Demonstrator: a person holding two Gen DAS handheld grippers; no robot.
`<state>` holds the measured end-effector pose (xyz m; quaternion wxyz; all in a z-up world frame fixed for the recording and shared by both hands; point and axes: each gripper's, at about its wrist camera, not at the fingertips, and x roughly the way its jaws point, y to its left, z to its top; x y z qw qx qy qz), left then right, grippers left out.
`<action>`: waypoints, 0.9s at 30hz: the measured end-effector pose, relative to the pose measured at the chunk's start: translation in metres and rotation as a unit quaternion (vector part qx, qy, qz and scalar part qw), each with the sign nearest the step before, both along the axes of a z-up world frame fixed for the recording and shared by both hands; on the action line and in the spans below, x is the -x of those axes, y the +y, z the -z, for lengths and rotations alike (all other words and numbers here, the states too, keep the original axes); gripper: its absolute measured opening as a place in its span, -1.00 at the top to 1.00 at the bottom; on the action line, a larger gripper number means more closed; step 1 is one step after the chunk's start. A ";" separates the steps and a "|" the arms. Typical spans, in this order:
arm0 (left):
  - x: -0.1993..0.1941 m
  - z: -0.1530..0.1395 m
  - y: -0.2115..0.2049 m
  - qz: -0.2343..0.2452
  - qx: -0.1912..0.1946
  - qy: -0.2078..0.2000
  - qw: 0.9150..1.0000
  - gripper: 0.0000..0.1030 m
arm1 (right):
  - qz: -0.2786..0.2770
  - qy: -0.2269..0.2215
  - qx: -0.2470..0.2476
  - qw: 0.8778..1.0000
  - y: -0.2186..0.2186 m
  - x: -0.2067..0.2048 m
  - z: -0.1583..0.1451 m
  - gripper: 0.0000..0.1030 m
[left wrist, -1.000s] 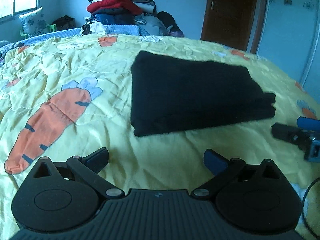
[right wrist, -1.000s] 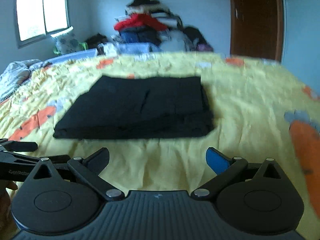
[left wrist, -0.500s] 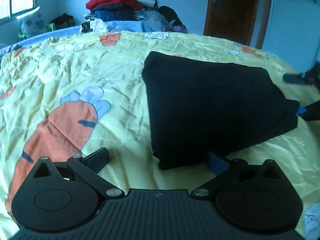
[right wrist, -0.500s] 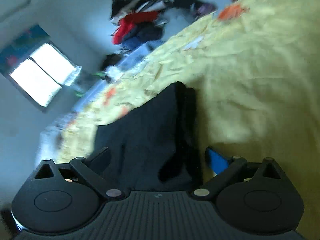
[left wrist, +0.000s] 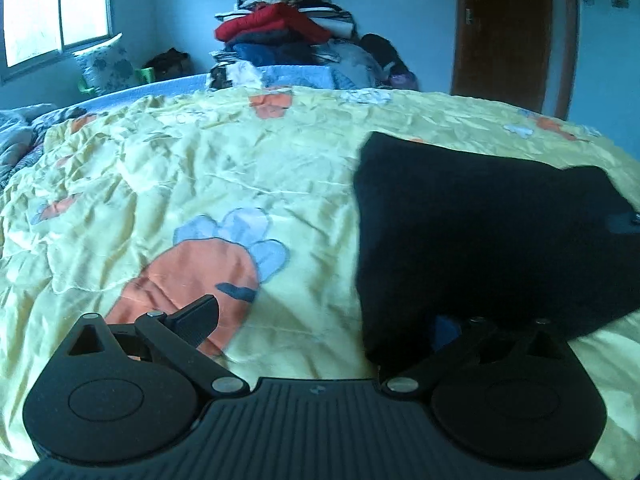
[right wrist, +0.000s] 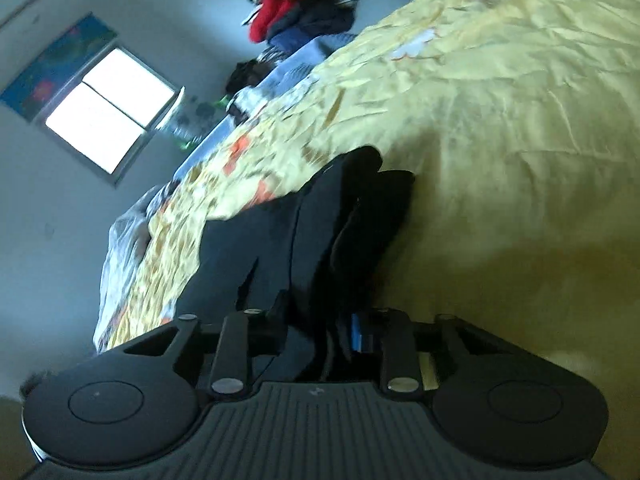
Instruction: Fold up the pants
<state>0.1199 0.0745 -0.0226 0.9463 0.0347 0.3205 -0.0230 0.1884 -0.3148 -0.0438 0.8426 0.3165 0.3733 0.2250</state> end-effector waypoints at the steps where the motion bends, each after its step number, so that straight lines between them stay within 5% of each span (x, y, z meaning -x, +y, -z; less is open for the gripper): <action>1: -0.002 -0.001 0.003 -0.004 0.002 0.000 1.000 -1.00 | -0.005 -0.003 0.001 1.000 0.001 0.008 -0.004 0.56; 3: -0.008 0.001 0.008 0.006 0.011 0.016 1.000 -1.00 | -0.012 -0.012 0.020 1.000 0.007 0.019 -0.010 0.56; 8: 0.007 -0.012 0.014 0.020 0.005 0.023 1.000 -1.00 | 0.045 -0.028 0.111 0.992 0.014 0.024 -0.016 0.08; 12: 0.017 -0.032 0.013 0.033 0.011 -0.006 0.999 -1.00 | 0.132 -0.139 0.265 0.945 0.039 0.061 -0.055 -0.01; 17: 0.007 -0.049 -0.018 0.078 0.028 -0.030 0.996 -1.00 | -0.003 -0.123 0.299 0.946 0.088 0.028 -0.047 -0.01; 19: 0.005 -0.045 -0.028 0.066 -0.004 -0.044 0.997 -1.00 | 0.014 -0.116 0.339 0.934 0.097 0.016 -0.035 -0.22; 21: -0.003 -0.034 -0.031 0.025 -0.052 -0.029 0.998 -0.92 | 0.031 -0.113 0.337 0.934 0.096 0.010 -0.028 -0.38; 25: 0.000 -0.033 -0.020 0.043 0.000 -0.025 0.999 -1.00 | 0.053 -0.125 0.308 0.942 0.089 0.043 -0.043 -0.39; 27: -0.009 -0.023 -0.026 0.050 -0.023 0.001 0.998 -1.00 | 0.050 -0.139 0.300 0.942 0.095 0.065 -0.049 -0.39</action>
